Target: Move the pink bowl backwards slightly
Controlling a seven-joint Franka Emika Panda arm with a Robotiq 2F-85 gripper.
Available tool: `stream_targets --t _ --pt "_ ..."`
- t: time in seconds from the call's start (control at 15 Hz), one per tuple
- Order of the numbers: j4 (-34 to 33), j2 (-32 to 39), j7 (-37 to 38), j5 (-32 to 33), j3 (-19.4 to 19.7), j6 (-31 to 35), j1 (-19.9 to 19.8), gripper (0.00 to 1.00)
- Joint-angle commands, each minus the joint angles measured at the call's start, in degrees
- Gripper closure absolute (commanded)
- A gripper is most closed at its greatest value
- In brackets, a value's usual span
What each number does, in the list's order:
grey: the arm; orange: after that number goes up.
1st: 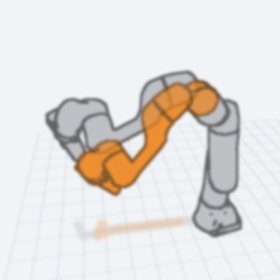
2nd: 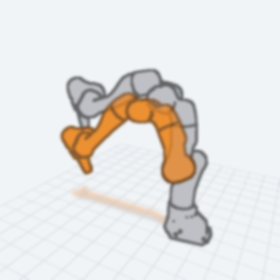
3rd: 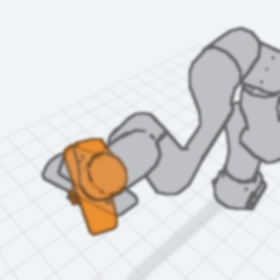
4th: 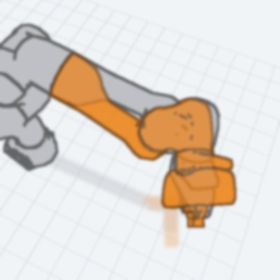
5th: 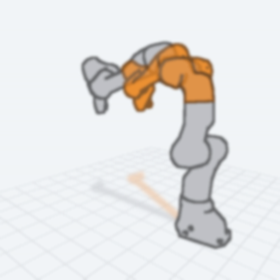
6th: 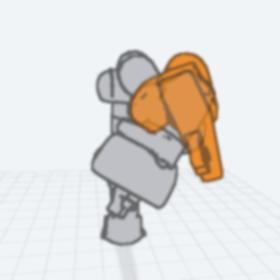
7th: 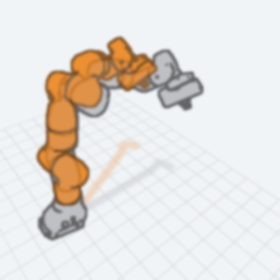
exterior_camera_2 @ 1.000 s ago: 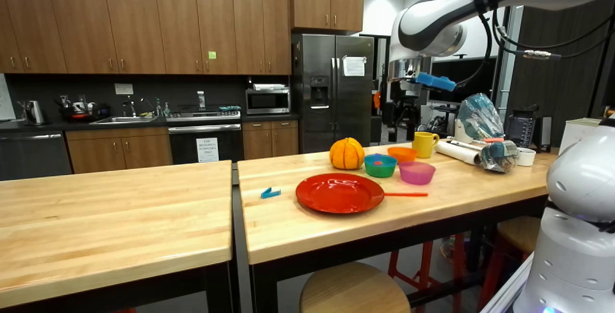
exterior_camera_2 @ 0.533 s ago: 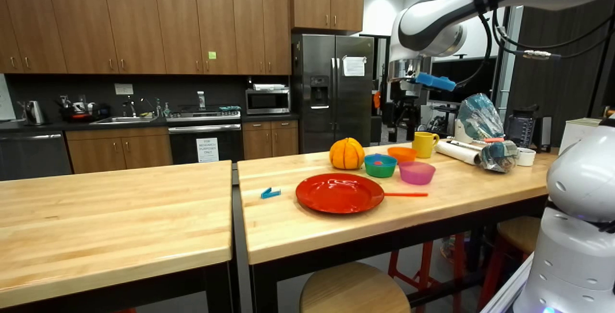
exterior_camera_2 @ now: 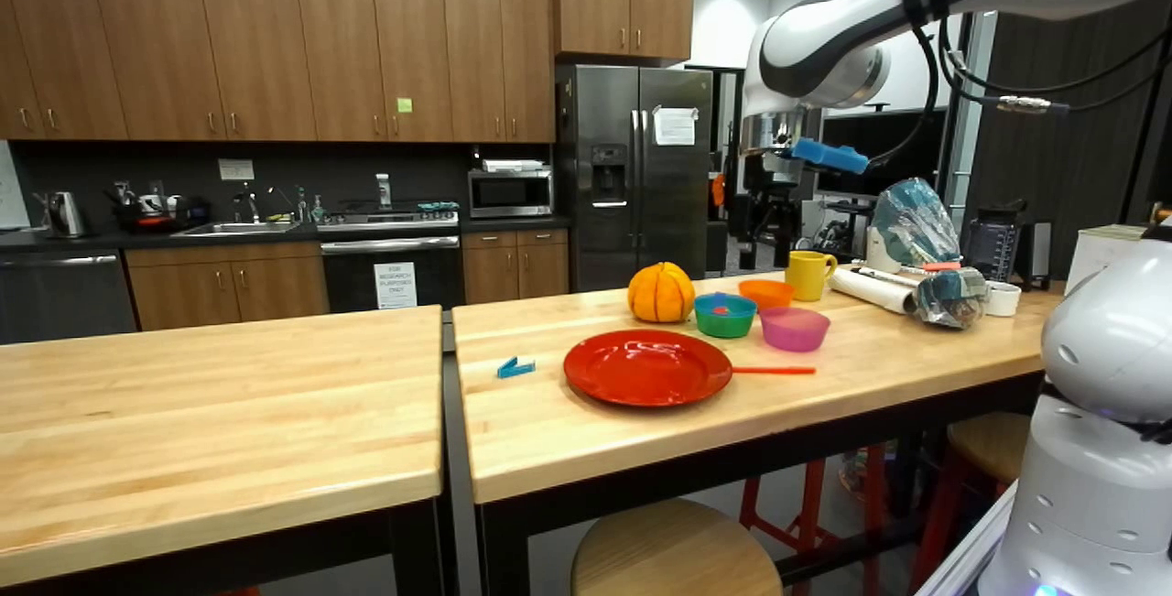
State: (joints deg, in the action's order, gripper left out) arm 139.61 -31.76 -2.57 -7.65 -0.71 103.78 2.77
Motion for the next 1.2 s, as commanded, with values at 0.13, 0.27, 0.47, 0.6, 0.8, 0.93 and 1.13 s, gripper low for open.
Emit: stream_targets --t 0.13,0.27,0.47,0.6,0.8,0.93,1.13 --pt "0.5 0.0 2.0 0.4 0.3 2.7 -1.6 0.00" --pt "0.8 0.5 2.2 0.9 0.6 3.0 -2.3 0.00" --pt "2.1 1.5 0.6 1.5 1.7 4.8 -3.4 0.00" --pt "3.2 2.3 -0.2 2.7 2.4 6.8 -4.0 0.00" --pt "4.8 3.7 -3.2 3.5 4.1 10.2 -4.2 0.00" --pt "5.7 4.8 -5.2 3.2 5.2 12.3 -4.2 0.00" --pt "6.9 6.0 -8.0 3.1 6.5 15.2 -4.1 0.00"
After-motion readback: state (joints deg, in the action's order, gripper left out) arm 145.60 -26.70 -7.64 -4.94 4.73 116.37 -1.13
